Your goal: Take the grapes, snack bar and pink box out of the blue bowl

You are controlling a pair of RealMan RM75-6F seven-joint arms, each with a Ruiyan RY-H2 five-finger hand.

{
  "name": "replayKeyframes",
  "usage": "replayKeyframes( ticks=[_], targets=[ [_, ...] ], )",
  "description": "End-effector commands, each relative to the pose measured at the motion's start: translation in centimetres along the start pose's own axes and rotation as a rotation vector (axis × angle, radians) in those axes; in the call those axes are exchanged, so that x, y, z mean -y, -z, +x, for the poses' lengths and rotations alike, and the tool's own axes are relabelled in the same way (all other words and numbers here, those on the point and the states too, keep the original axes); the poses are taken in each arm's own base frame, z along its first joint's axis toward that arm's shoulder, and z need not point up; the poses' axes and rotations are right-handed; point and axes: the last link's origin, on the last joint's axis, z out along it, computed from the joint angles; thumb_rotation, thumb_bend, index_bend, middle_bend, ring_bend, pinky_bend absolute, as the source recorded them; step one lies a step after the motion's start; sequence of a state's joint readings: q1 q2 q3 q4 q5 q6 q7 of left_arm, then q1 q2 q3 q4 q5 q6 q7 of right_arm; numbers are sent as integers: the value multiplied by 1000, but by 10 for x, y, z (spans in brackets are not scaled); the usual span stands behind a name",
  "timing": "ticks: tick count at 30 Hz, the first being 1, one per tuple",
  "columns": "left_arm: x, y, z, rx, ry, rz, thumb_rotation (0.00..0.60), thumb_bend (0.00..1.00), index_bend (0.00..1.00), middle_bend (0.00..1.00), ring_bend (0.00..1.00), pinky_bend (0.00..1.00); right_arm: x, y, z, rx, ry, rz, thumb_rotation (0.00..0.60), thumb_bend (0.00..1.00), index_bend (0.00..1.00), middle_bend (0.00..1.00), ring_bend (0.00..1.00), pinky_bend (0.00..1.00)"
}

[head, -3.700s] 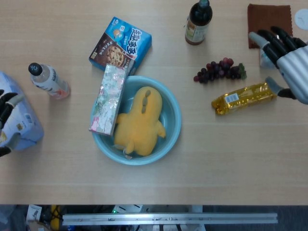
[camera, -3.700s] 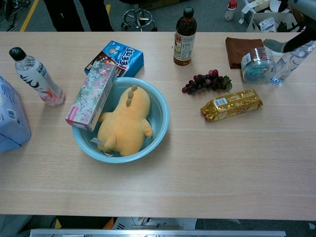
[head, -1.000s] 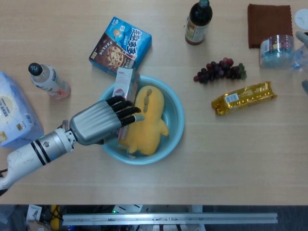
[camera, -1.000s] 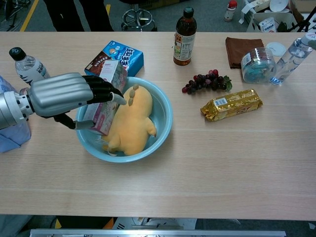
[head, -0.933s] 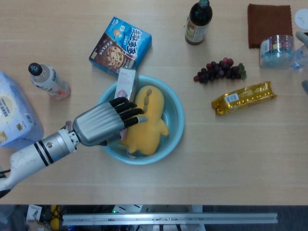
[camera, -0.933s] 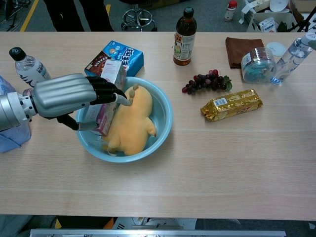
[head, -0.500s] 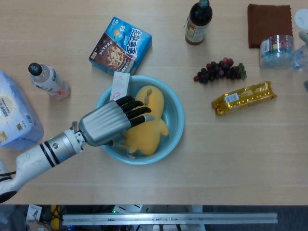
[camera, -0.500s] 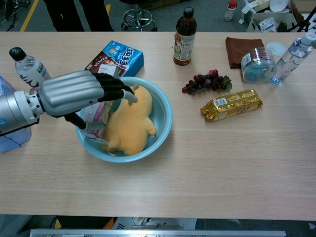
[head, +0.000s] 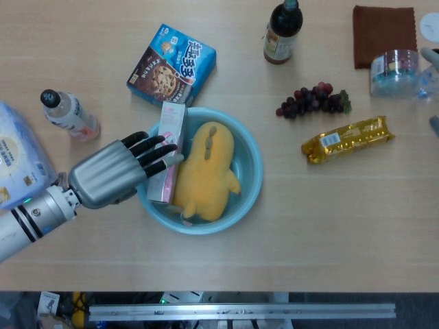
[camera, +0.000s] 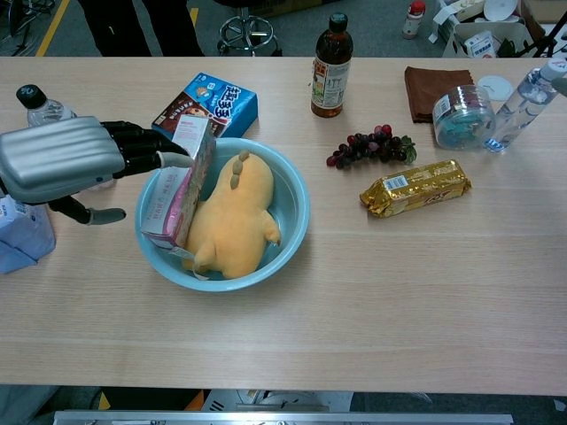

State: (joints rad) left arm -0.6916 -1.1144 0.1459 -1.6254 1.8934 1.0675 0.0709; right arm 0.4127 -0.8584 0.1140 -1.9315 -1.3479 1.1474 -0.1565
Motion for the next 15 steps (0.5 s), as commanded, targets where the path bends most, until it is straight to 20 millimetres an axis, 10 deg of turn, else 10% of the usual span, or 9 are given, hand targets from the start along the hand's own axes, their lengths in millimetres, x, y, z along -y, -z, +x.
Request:
replayKeyframes(
  ticks=[1,15],
  targets=[
    [1,-2,-2,-3,-62,-51,600,297,64,86,94,198,0,1,1,0,2,-4,600,292,0,136,95,320],
    [14,-11,-3,11,-232,-178,600,297,69,85,94,198,1,2,0,0,4,-22,600,292,0,138,99,320]
  ],
)
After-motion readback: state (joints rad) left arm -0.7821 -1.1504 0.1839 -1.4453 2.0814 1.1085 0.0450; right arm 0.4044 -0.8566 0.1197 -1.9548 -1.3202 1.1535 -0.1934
